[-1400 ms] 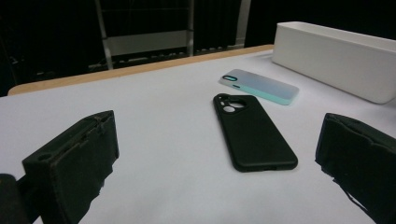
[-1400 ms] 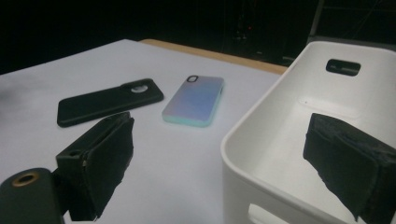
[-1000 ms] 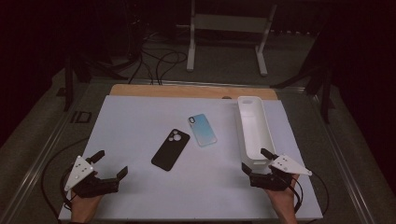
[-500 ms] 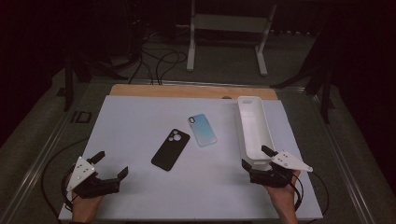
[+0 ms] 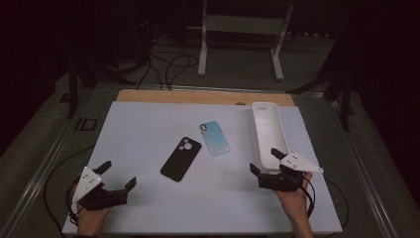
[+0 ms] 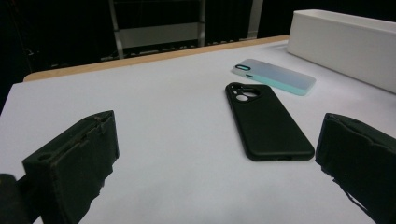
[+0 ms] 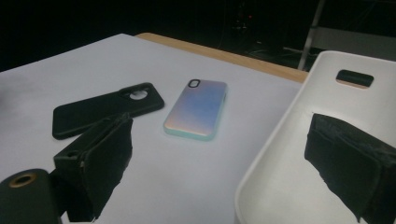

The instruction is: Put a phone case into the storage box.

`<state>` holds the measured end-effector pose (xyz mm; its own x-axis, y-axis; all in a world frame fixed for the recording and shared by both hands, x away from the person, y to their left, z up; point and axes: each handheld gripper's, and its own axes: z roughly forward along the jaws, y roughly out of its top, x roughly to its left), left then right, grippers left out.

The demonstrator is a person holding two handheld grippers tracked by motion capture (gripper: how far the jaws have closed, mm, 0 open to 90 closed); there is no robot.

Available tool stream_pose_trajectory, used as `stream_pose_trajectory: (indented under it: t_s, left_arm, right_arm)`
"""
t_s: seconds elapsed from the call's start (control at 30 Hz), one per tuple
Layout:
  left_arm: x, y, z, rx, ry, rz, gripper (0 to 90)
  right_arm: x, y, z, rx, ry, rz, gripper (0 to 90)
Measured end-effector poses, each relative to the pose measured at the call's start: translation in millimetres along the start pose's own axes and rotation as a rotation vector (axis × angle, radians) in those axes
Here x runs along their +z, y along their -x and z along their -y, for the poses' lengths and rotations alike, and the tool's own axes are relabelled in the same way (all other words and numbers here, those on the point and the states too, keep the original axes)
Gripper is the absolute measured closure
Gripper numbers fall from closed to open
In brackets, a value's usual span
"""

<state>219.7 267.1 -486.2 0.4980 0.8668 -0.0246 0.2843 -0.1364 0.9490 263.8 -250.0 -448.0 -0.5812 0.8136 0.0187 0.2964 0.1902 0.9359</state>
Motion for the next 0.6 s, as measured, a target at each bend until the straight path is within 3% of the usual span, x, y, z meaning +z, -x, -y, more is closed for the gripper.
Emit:
stream_pose_trajectory:
  t_s: [0.6]
  left_arm:
    - [2.4,1.3,1.0,0.001,-0.008,-0.001,0.0]
  right_arm:
    - [18.6,-5.1,-31.6,-0.018,0.001,-0.019,7.6]
